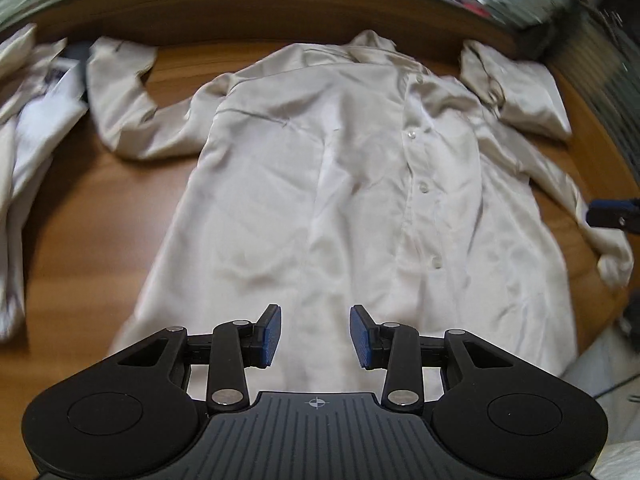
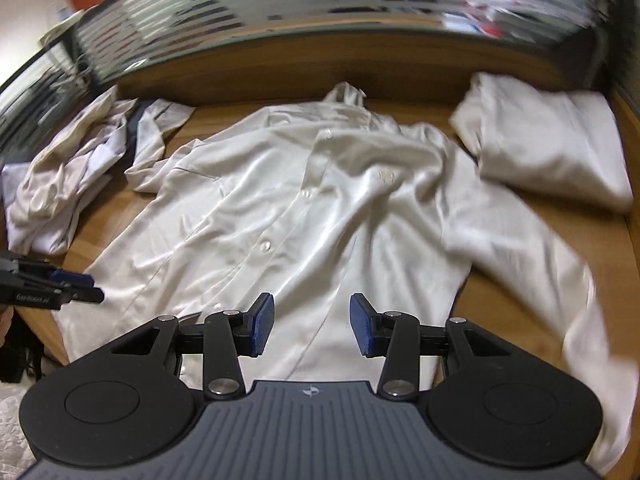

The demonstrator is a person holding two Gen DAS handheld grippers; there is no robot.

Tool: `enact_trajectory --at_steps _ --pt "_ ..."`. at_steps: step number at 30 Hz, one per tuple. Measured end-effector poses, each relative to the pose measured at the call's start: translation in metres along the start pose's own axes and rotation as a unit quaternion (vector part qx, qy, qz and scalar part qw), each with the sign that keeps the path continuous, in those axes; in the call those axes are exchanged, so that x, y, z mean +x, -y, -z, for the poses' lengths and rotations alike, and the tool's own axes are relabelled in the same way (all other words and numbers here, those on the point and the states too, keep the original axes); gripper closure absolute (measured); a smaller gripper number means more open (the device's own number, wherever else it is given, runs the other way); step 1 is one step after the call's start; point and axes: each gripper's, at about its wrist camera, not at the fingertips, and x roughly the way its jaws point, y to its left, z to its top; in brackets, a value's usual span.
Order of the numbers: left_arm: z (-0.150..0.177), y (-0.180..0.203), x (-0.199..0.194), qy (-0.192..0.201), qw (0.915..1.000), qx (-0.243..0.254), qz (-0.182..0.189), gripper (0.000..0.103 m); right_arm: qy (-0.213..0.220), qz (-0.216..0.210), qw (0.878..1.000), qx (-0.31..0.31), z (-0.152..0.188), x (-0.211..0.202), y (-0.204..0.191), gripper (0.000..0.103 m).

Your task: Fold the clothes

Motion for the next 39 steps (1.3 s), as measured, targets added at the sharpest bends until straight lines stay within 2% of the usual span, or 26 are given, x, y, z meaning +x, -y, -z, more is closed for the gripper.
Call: enact_trajectory --at_steps 7,15,19,22,26,28,29,30,36,39 --pt "-0.02 -0.036 0.019 -0.013 0.9942 0.102 0.032 0.061 0.006 0.024 0.997 0.078 0.05 0.019 -0.061 0.056" --pt "-0.027 -0.051 0.028 -0.017 0.9801 0.192 0.048 0.058 0.0 0.047 0.992 0.12 0.064 0.053 -0.127 0.056" --pt "-0.037 -0.058 0.036 -0.015 0.9778 0.202 0.054 0.058 -0.003 0.05 0.989 0.137 0.06 0.078 -0.142 0.056" --pt "-0.048 -0.066 0.043 -0.019 0.978 0.2 0.055 0.058 -0.011 0.042 0.987 0.158 0.052 0.103 -0.146 0.068" --pt "-0.056 -0.071 0.05 -0.023 0.9774 0.2 0.064 0.058 -0.027 0.05 0.985 0.162 0.045 0.125 -0.15 0.071" --pt "-0.056 -0.072 0.053 -0.024 0.9766 0.202 0.069 0.057 -0.033 0.055 0.985 0.16 0.042 0.132 -0.151 0.08" --pt "-0.055 -0.072 0.055 -0.026 0.9767 0.202 0.069 0.057 -0.036 0.057 0.985 0.159 0.042 0.134 -0.15 0.095" --pt "-0.054 -0.072 0.057 -0.028 0.9767 0.201 0.07 0.057 -0.039 0.059 0.985 0.159 0.042 0.136 -0.149 0.102" --pt "-0.044 -0.072 0.055 -0.029 0.9775 0.193 0.08 0.057 -0.03 0.083 0.981 0.172 0.047 0.125 -0.139 0.102" --pt "-0.046 -0.067 0.052 -0.028 0.9761 0.197 0.087 0.057 -0.028 0.115 0.981 0.153 0.048 0.119 -0.142 0.102"
